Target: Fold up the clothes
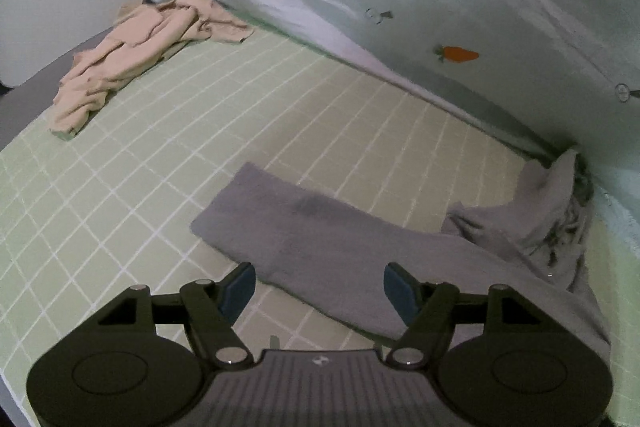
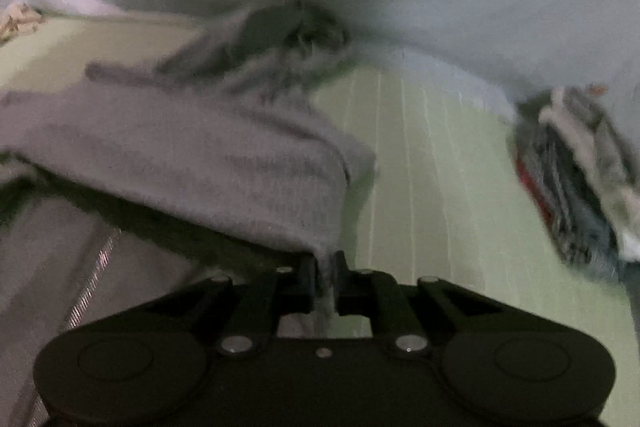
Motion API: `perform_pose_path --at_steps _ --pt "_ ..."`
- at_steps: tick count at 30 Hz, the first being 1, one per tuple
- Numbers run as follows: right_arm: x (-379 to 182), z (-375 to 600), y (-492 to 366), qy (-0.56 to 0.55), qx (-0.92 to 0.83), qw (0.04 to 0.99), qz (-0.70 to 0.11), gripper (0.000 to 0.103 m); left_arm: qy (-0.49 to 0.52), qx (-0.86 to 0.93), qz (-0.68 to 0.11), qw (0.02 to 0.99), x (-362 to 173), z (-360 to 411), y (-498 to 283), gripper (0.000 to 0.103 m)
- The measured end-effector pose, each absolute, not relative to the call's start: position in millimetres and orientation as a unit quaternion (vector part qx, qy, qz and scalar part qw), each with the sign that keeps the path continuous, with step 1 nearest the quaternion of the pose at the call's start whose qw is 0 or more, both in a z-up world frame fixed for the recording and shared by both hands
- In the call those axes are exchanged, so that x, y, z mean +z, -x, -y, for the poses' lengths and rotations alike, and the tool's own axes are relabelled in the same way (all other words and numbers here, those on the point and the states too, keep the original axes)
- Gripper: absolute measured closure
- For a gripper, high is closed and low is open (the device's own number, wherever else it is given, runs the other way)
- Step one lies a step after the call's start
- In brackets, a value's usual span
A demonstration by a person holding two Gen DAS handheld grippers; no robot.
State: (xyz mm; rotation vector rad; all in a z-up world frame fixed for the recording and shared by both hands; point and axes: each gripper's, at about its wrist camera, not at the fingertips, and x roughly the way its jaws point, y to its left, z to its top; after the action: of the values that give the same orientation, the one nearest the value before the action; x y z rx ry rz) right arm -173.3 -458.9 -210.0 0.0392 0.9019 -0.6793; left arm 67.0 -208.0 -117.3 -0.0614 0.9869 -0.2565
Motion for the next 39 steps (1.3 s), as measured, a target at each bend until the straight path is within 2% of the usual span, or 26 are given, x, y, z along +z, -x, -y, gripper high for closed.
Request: perform_pose_path --at_steps 1,2,3,4,5,6,9,15,26,29,30,31,32,33,34,35,37,39 --pt "-213.3 460.6 173.5 -0.027 -0.325 0.838 -0.437 0.094 0.032 -0.118 -0.476 0.871 -119.3 205.3 -68.6 0.031" --pt "-212.5 461.6 174.3 -0.036 -0.337 0.831 -0.441 0.087 0.035 -0.114 -0.479 0.87 -121.3 202.2 -69.9 0.031" --pt "-210.2 462.8 174.5 -0.043 -0.345 0.828 -0.44 0.062 0.038 -0.108 -0.481 0.869 -123.3 198.6 -70.6 0.027" --pt "-207.9 463.9 174.6 -0.049 -0.352 0.825 -0.439 0.045 0.039 -0.102 -0.482 0.869 -125.1 195.4 -71.5 0.021" --pt "-204.9 465.2 174.3 -0.055 -0.358 0.824 -0.436 0.018 0.04 -0.094 -0.486 0.868 -128.4 191.7 -72.8 0.019" --pt "-202.1 465.1 174.7 -0.059 -0.364 0.824 -0.431 0.008 0.042 -0.086 -0.49 0.867 -131.8 187.9 -74.8 0.019" --pt "-194.2 472.3 174.8 -0.1 -0.351 0.829 -0.424 0.0 0.054 -0.068 -0.504 0.86 -143.7 175.8 -82.6 0.019" --pt "-191.1 488.1 169.9 -0.236 -0.306 0.827 -0.408 0.0 0.068 -0.049 -0.521 0.85 -165.8 161.3 -104.8 0.014" --pt "-196.7 466.2 132.4 -0.18 -0.291 0.816 -0.465 0.0 0.067 -0.064 -0.516 0.852 -190.9 167.7 -139.8 0.008" --pt "-199.2 460.3 127.9 -0.174 -0.287 0.814 -0.474 0.0 0.052 -0.073 -0.512 0.855 -194.6 175.4 -143.4 0.01" --pt "-200.0 458.6 127.7 -0.169 -0.285 0.814 -0.478 0.0 0.048 -0.076 -0.509 0.856 -195.4 177.8 -143.8 0.013" --pt "-200.9 456.9 127.6 -0.165 -0.282 0.813 -0.482 0.0 0.046 -0.082 -0.506 0.858 -194.7 180.7 -141.9 0.023" --pt "-201.8 455.3 127.6 -0.16 -0.28 0.813 -0.485 0.0 0.041 -0.087 -0.502 0.86 -193.7 184.9 -139.8 0.029" --pt "-203.2 456.0 128.4 -0.16 -0.278 0.812 -0.487 0.0 0.032 -0.092 -0.498 0.862 -192.8 189.6 -137.6 0.04" --pt "-204.5 457.1 128.6 -0.163 -0.276 0.812 -0.488 0.0 0.018 -0.096 -0.494 0.864 -192.1 195.3 -135.3 0.058" --pt "-205.8 459.7 129.7 -0.166 -0.274 0.812 -0.488 0.0 0.007 -0.102 -0.489 0.866 -189.9 201.2 -132.4 0.065" --pt "-205.7 464.2 132.4 -0.171 -0.274 0.814 -0.483 0.0 0.006 -0.127 -0.477 0.87 -178.4 213.9 -123.4 0.093" --pt "-204.7 468.0 133.6 -0.173 -0.274 0.818 -0.475 0.0 0.005 -0.152 -0.465 0.872 -166.8 226.6 -114.4 0.094"
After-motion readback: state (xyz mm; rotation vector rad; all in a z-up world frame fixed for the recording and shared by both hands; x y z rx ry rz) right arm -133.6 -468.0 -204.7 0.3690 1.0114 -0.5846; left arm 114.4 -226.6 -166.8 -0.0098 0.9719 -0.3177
